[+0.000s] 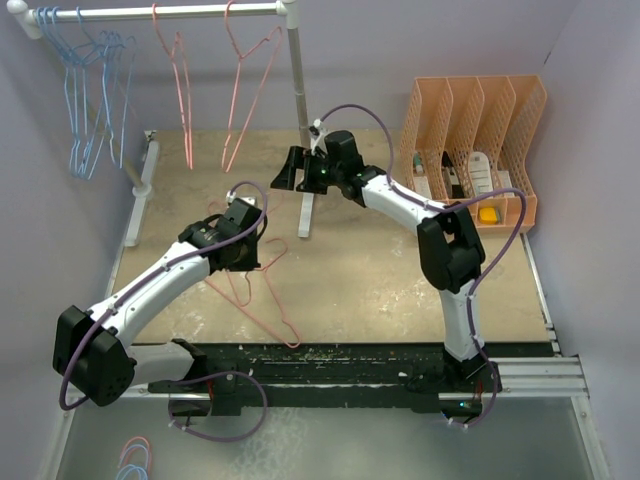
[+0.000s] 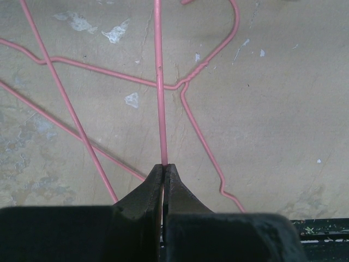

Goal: Organize the hangers

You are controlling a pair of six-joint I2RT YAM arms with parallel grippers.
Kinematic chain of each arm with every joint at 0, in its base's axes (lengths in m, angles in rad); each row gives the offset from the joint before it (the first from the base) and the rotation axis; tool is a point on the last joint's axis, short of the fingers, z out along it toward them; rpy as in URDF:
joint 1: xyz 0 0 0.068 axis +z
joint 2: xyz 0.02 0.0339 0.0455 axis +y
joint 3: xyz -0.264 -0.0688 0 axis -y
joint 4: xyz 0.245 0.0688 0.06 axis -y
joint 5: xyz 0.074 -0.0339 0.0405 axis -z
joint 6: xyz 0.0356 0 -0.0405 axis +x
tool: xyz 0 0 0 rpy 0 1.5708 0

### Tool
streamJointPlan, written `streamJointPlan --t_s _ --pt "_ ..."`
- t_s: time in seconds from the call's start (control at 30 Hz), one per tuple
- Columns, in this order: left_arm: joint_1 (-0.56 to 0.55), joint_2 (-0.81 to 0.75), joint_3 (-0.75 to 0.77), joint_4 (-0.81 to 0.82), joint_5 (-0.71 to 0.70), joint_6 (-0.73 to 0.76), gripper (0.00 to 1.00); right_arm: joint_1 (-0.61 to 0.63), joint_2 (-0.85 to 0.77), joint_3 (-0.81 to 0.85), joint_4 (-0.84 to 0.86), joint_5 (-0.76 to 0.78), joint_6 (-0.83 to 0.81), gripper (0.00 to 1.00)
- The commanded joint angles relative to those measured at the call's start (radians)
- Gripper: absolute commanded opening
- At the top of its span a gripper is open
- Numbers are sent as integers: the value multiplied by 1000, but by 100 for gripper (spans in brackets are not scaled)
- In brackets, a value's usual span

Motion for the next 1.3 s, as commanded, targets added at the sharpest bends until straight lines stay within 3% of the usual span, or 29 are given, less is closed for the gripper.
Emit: streamJointPlan --t_s 0.0,0.17,0.33,0.7,0.8,0.9,0.93,0.97,1.07,1.1,1.17,1.27 --pt "2 -28 1 27 -19 -11 0 2 -47 36 -9 19 -27 100" --pt "2 -20 1 35 -13 -14 0 22 -14 59 5 -23 3 96" --pt "2 -17 -5 39 -11 -16 0 41 26 71 39 -65 74 79" --pt "3 -33 -19 50 -12 -17 0 54 66 87 19 -79 103 75" --pt "2 -34 -23 55 -13 -17 0 57 74 86 47 -105 114 54" --pt "2 -28 -19 59 -16 -15 0 62 86 88 77 -143 146 23" --pt "2 -22 -19 59 -20 -12 0 62 86 86 85 -151 156 7" --pt "2 -14 -16 60 -27 -10 0 64 84 85 88 -153 170 0" --pt "2 13 -4 54 -50 -2 0 63 60 68 110 -147 203 0" --pt "2 21 2 48 -57 -3 8 64 51 63 118 -142 213 0" --pt "3 29 9 43 -63 -2 34 63 32 55 124 -130 226 0" --pt "2 48 22 33 -85 -9 55 63 7 51 125 -114 238 0"
